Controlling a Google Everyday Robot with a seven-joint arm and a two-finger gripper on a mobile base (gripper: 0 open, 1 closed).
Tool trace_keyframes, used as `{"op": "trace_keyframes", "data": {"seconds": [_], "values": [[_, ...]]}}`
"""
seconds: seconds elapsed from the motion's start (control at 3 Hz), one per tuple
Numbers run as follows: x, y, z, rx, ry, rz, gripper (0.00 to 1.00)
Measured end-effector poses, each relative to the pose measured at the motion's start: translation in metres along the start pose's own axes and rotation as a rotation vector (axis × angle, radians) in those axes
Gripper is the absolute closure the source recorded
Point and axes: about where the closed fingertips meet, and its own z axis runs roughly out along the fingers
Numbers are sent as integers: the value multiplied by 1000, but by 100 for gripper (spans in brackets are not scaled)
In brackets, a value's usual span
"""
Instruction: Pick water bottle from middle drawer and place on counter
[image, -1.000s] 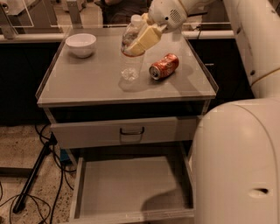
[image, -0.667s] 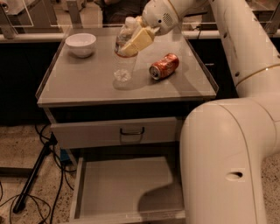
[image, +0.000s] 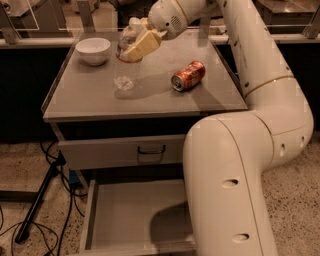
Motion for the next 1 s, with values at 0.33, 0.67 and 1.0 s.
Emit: {"op": "trace_keyframes", "data": {"seconds": [0.33,0.67,1.0], "values": [[1,-8,7,21,55,46,100],[4,-13,17,28,132,98,100],[5,-17,25,28,167,125,100]]}}
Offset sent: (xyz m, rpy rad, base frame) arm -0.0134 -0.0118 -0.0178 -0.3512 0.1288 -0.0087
